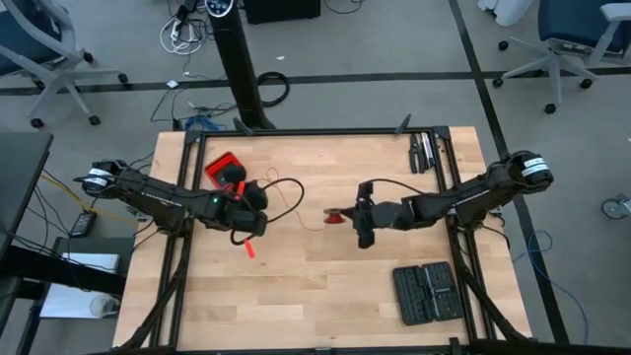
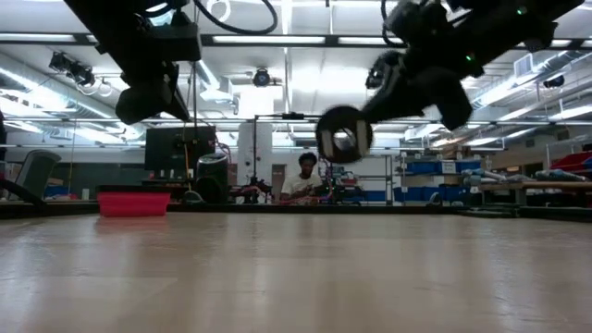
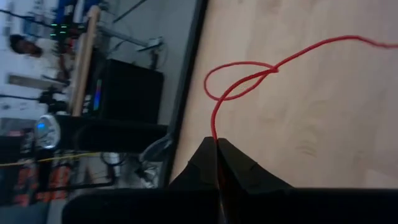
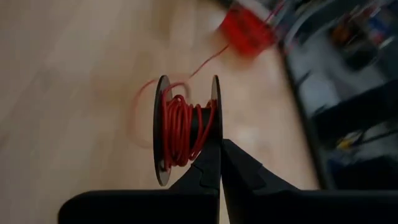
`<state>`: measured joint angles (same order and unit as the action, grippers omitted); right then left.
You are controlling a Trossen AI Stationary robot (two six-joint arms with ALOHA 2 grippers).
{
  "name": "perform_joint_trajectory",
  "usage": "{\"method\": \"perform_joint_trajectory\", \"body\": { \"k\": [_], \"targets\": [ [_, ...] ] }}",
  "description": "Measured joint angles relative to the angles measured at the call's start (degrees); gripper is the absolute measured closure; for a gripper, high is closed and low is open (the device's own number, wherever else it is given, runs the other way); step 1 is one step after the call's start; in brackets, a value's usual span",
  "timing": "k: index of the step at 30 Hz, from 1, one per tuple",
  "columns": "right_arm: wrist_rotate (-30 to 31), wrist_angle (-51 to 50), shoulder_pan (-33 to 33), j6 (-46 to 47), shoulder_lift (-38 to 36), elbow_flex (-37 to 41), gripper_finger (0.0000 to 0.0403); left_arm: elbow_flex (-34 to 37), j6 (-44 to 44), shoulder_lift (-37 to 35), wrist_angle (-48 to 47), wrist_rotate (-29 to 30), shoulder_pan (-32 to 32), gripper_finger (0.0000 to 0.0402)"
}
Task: Coil cords
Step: Uncoil the wire to the spool
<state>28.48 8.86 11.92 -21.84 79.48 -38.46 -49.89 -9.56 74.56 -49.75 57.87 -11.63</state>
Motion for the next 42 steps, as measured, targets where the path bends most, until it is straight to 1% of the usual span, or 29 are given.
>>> {"method": "perform_joint_trajectory", "body": {
  "k": [3,4,8,11,14,17,18,20,22,26,30,32,34,39,42],
  "targets": [
    [0.18,-6.46,0.48,3.19,-0.47,-0.01,0.0403,0.00,-0.12,0.00,-0.79,0.87,0.01,0.0401],
    [1.69,-8.84,0.56,4.06,-0.70,0.00,0.0403,0.00,-0.14,0.00,-0.72,0.85,0.01,0.0401],
    [13.14,-17.31,-0.58,7.20,-0.83,0.00,0.0403,-0.91,0.03,0.00,-0.43,-1.25,-0.01,0.0401],
    [20.32,-20.32,-2.96,7.43,-0.83,0.00,0.0403,-2.22,0.32,0.00,-0.40,-3.94,-0.01,0.0401],
    [30.04,-18.74,-5.50,7.75,-0.83,0.00,0.0403,-3.98,0.45,0.00,-0.34,-7.07,-0.01,0.0401],
    [41.14,-13.35,-7.81,5.94,-0.85,0.00,0.0403,-5.25,0.56,0.00,0.46,-10.41,-0.01,0.0400],
    [43.96,-10.77,-8.42,4.22,-0.85,0.00,0.0403,-5.46,0.70,0.00,1.26,-11.67,-0.01,0.0398],
    [47.13,-4.03,-9.50,0.16,-0.86,0.00,0.0403,-5.51,2.63,0.00,3.74,-14.51,-0.01,0.0387],
    [47.10,3.37,-10.22,-4.75,-0.88,0.00,0.0403,-5.51,4.96,0.00,6.54,-16.68,-0.01,0.0366],
    [43.62,16.12,-10.48,-12.75,-0.88,0.00,0.0403,-5.51,7.11,0.00,9.75,-18.43,-0.02,0.0302],
    [40.95,24.45,-10.28,-17.60,-0.88,-0.01,0.0403,-5.46,5.68,0.00,12.84,-18.81,0.17,0.0242],
    [38.52,27.63,-10.56,-18.34,-0.88,0.00,0.0403,-4.74,4.74,0.00,17.40,-19.19,0.67,0.0223],
    [36.59,30.70,-10.59,-18.66,-0.88,0.00,0.0403,-3.44,4.52,0.00,23.23,-20.03,1.44,0.0214],
    [31.70,38.21,-10.62,-18.93,-0.88,0.00,0.0403,1.45,4.70,0.02,40.67,-22.16,3.62,0.0211],
    [29.72,39.79,-10.43,-18.45,-0.88,0.00,0.0403,5.13,4.78,0.02,51.02,-22.21,5.32,0.0212]
  ]
}}
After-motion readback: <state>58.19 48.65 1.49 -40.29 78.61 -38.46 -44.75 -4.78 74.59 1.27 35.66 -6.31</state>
